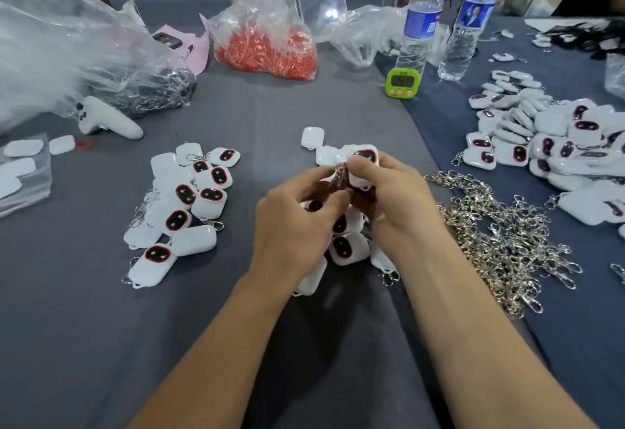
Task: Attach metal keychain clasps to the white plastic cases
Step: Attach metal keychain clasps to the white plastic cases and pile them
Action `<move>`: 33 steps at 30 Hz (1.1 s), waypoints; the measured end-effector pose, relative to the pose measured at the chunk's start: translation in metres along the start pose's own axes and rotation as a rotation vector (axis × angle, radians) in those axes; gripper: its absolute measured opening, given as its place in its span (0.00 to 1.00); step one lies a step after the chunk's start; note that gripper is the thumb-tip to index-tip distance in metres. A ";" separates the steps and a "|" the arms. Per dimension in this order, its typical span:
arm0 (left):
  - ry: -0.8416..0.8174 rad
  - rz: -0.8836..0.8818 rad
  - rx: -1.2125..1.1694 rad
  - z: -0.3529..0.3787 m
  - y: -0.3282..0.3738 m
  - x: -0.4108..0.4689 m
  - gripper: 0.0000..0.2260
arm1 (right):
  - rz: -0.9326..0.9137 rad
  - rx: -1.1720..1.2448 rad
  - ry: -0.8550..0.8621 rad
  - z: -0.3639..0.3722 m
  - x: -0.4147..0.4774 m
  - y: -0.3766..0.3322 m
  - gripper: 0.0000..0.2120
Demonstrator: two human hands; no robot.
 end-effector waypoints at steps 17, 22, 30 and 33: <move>0.068 -0.158 -0.288 -0.024 -0.020 0.023 0.06 | -0.362 -0.563 0.095 -0.033 -0.004 -0.013 0.06; 0.052 -0.155 -0.222 -0.023 -0.021 0.017 0.05 | -0.477 -0.974 0.096 -0.038 -0.009 -0.033 0.05; -0.093 -0.075 -0.287 -0.015 -0.009 0.010 0.08 | -0.261 -0.270 -0.154 0.011 -0.026 -0.004 0.12; -0.106 -0.109 -0.342 -0.014 -0.009 0.010 0.06 | -0.235 -0.197 -0.137 0.008 -0.025 -0.003 0.16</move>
Point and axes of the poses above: each hand's wrist, its own x-axis towards the middle knuckle, its own z-axis out of the palm, y = z × x, the point moved 7 cm from there along x, towards the middle knuckle, and after that the axes turned 15 degrees about -z, right-handed, at the moved point
